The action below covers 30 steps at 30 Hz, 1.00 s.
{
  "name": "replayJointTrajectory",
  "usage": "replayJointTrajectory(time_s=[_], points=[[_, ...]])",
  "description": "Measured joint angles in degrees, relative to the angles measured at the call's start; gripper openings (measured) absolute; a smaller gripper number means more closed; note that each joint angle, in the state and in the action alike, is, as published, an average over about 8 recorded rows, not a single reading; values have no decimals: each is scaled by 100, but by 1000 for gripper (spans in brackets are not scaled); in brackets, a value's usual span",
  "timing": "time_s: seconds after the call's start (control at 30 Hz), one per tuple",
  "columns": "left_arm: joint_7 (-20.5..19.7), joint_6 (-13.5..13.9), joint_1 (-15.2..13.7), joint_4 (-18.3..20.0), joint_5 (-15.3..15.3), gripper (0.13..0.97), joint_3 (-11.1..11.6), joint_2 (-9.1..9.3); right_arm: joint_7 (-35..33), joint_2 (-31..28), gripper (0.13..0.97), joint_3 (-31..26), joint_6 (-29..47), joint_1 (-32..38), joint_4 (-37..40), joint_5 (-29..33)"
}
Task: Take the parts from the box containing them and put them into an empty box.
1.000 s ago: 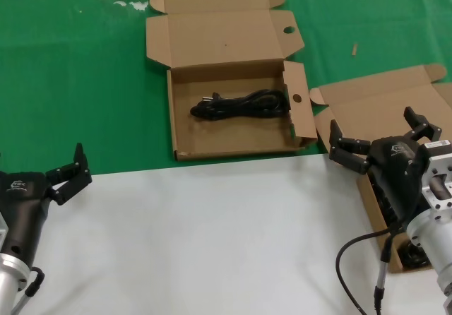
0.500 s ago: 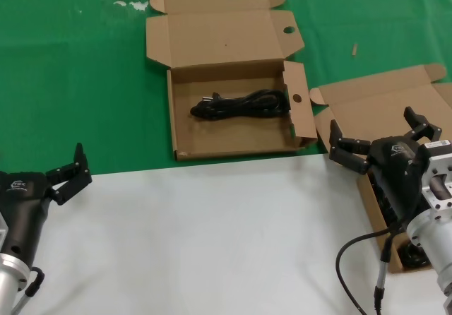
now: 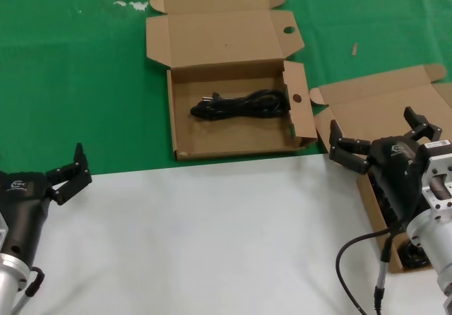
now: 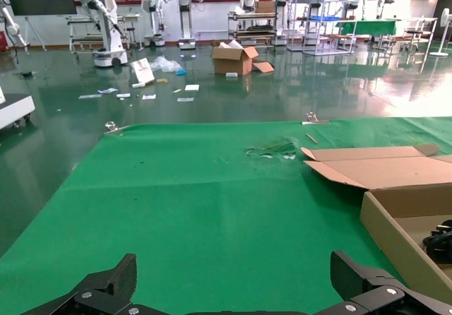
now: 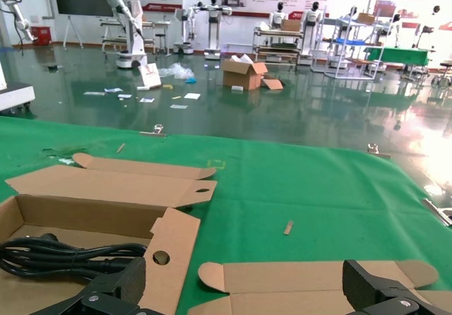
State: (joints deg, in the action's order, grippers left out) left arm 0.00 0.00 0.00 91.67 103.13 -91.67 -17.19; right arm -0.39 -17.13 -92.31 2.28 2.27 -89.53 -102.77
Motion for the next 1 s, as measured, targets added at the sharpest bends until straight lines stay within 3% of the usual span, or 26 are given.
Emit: replayJointTrajectory(time_s=[1.0], points=[[0, 0, 0, 0, 0, 966, 0, 0, 0, 0, 966, 0, 0, 0, 0, 0]])
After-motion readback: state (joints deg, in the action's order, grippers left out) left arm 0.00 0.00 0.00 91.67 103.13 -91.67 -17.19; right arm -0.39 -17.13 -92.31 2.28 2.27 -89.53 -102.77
